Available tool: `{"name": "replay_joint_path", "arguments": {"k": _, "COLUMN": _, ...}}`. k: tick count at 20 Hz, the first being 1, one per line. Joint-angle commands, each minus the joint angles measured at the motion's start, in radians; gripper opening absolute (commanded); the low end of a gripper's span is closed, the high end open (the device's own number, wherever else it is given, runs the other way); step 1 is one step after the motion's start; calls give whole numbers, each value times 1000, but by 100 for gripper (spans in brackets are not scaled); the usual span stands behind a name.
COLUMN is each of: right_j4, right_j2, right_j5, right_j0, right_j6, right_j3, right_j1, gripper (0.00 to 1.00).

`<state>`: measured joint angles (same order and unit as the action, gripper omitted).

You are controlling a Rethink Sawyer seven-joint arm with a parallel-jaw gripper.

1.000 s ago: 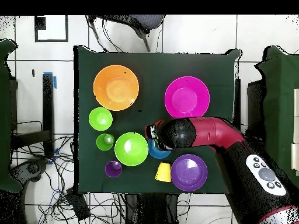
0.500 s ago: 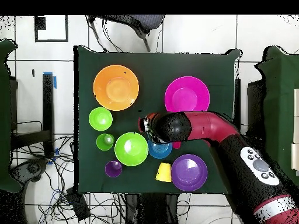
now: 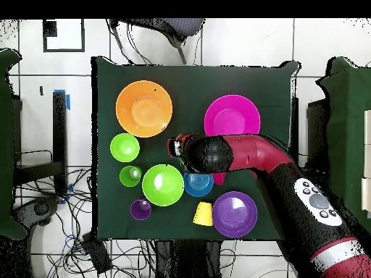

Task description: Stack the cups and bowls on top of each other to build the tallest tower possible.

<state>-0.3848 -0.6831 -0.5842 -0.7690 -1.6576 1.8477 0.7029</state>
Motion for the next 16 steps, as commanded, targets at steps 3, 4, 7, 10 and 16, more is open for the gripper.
{"name": "replay_joint_path", "arguments": {"k": 3, "right_j4": -130, "right_j2": 140, "right_j5": -113, "right_j0": 171, "right_j6": -16, "right_j3": -65, "right_j1": -110, "gripper": 100}}
{"name": "replay_joint_path", "arguments": {"k": 4, "right_j4": -137, "right_j2": 152, "right_j5": -118, "right_j0": 182, "right_j6": -11, "right_j3": -71, "right_j1": -115, "gripper": 100}}
{"name": "replay_joint_path", "arguments": {"k": 7, "right_j4": -139, "right_j2": 177, "right_j5": -167, "right_j0": 197, "right_j6": 23, "right_j3": -76, "right_j1": -125, "gripper": 100}}
{"name": "replay_joint_path", "arguments": {"k": 10, "right_j4": -135, "right_j2": 184, "right_j5": -209, "right_j0": 195, "right_j6": 53, "right_j3": -73, "right_j1": -123, "gripper": 100}}
{"name": "replay_joint_path", "arguments": {"k": 16, "right_j4": -185, "right_j2": 220, "right_j5": -232, "right_j0": 215, "right_j6": 57, "right_j3": -82, "right_j1": -122, "gripper": 100}}
